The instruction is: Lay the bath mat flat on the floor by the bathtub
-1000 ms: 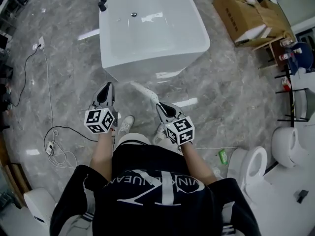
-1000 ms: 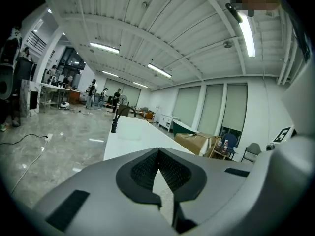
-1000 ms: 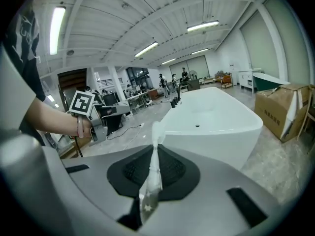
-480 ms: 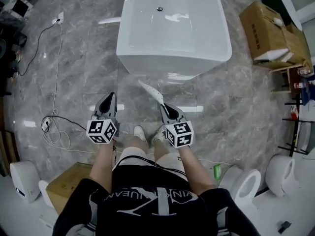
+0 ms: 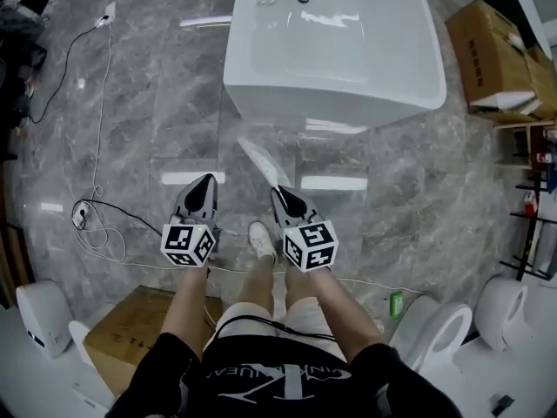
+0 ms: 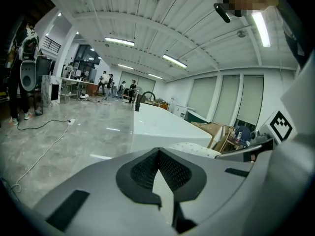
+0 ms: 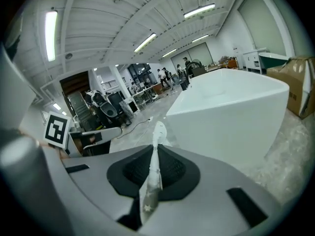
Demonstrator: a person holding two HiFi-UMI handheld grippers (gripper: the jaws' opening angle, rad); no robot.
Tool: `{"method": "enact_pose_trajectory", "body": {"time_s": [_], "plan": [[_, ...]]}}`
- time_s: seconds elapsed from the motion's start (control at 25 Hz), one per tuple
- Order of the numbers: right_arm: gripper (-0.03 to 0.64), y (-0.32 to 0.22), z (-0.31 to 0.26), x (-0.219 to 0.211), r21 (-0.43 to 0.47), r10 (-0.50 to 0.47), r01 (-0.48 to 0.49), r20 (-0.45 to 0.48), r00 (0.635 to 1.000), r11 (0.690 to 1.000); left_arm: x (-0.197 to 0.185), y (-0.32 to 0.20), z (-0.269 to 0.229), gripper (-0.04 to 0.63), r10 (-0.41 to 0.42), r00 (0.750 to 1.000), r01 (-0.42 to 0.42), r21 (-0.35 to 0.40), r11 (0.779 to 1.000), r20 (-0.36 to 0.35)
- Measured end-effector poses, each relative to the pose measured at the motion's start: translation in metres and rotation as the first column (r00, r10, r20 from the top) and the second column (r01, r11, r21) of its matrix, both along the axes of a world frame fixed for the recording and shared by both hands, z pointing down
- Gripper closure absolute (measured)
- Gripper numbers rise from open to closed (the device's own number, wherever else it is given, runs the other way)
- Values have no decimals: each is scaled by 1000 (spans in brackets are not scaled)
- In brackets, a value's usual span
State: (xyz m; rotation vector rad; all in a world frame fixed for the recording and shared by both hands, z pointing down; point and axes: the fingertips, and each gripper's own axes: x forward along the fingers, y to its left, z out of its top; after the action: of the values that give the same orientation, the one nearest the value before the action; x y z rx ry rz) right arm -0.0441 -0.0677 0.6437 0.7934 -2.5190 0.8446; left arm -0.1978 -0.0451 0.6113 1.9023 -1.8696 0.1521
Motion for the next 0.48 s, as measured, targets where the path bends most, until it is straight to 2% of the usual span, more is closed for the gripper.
{"method": "enact_pose_trajectory", "body": {"time_s": [0.16,0.32,0.4,0.48], "plan": [[577,0,8,-32,-59,58,-52,107,993,997,-15,3,19,581,-2,1000,2,1,1000,22],[577,-21,28,-41,-122,138,-117,186,973,986,-28,-2,31,581,-18,999,17,8,1000,40],[577,-41,54,-33,-157,206,-177,196,959,972,-29,-5,41,581,-12,999,11,5,1000,43],[577,-61,90,-20,-173,258,-230,164,952,958,-28,-8,52,581,3,999,-3,3,1000,46]]}}
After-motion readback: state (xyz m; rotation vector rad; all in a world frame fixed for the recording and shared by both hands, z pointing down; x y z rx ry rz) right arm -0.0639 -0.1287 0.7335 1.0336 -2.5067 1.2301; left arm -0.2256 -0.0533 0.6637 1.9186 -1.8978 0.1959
